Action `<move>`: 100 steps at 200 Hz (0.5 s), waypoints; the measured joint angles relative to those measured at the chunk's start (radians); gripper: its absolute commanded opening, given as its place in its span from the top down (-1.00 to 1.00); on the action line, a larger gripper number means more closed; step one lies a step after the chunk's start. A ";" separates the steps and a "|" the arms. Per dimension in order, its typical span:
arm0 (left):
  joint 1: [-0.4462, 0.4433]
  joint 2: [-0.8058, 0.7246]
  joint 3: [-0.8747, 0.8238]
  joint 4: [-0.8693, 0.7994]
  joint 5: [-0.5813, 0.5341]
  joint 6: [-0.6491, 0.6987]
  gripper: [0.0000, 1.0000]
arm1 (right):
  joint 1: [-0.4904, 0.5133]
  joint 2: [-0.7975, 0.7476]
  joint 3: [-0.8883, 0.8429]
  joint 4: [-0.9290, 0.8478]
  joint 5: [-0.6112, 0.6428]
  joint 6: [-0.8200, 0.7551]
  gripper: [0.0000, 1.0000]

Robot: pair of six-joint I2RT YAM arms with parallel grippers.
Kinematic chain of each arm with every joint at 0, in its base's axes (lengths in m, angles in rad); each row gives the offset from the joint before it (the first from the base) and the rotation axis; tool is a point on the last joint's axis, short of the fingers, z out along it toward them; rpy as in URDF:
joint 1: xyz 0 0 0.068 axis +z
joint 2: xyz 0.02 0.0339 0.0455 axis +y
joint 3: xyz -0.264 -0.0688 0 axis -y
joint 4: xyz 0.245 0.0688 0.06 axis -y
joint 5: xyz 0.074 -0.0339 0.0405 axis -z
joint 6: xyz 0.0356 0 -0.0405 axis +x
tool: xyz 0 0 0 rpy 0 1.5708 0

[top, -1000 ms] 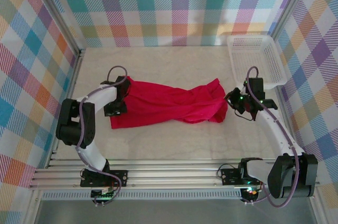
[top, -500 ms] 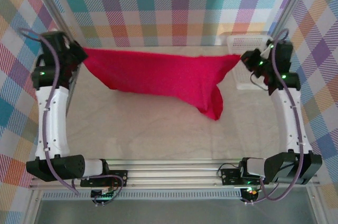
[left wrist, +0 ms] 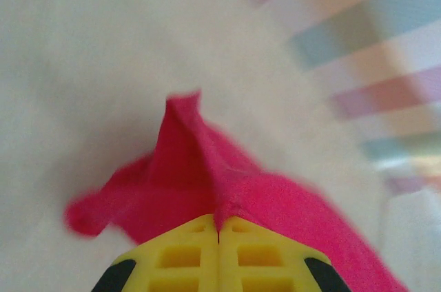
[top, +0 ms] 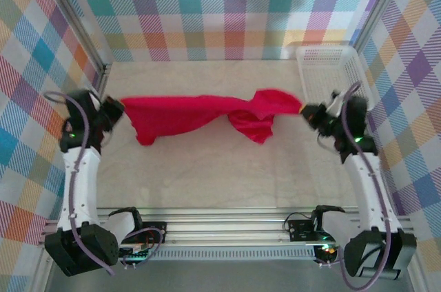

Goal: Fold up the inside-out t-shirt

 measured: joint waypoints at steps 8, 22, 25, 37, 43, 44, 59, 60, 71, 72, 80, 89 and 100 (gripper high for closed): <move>-0.022 0.000 -0.084 0.001 -0.004 -0.010 1.00 | 0.027 0.012 -0.095 -0.010 0.014 0.009 1.00; -0.055 -0.005 -0.188 0.001 -0.015 -0.029 1.00 | 0.062 0.028 -0.204 -0.048 0.037 0.021 1.00; -0.061 -0.006 -0.202 0.000 -0.020 -0.032 1.00 | 0.066 0.030 -0.217 -0.056 0.043 0.021 1.00; -0.080 -0.019 -0.243 0.007 -0.036 -0.045 1.00 | 0.068 0.033 -0.248 -0.076 0.084 0.024 0.94; -0.085 -0.026 -0.255 0.013 -0.046 -0.051 1.00 | 0.068 0.033 -0.251 -0.082 0.101 0.025 0.80; -0.085 -0.027 -0.256 0.014 -0.046 -0.051 1.00 | 0.068 0.033 -0.251 -0.083 0.105 0.025 0.77; -0.092 -0.046 -0.270 0.039 -0.065 -0.065 1.00 | 0.068 0.029 -0.251 -0.081 0.142 0.020 0.42; -0.092 -0.047 -0.271 0.042 -0.066 -0.067 1.00 | 0.068 0.028 -0.251 -0.081 0.147 0.025 0.41; -0.102 -0.055 -0.275 0.062 -0.082 -0.076 1.00 | 0.068 0.022 -0.249 -0.089 0.168 0.014 0.25; -0.103 -0.055 -0.275 0.063 -0.082 -0.076 1.00 | 0.068 0.021 -0.248 -0.090 0.172 0.015 0.25; -0.116 -0.055 -0.278 0.078 -0.091 -0.079 1.00 | 0.068 0.016 -0.241 -0.103 0.189 0.013 0.24; -0.135 -0.054 -0.281 0.090 -0.098 -0.081 1.00 | 0.068 0.010 -0.228 -0.122 0.203 0.007 0.23; -0.158 -0.049 -0.282 0.095 -0.110 -0.082 1.00 | 0.070 0.004 -0.203 -0.139 0.214 -0.002 0.30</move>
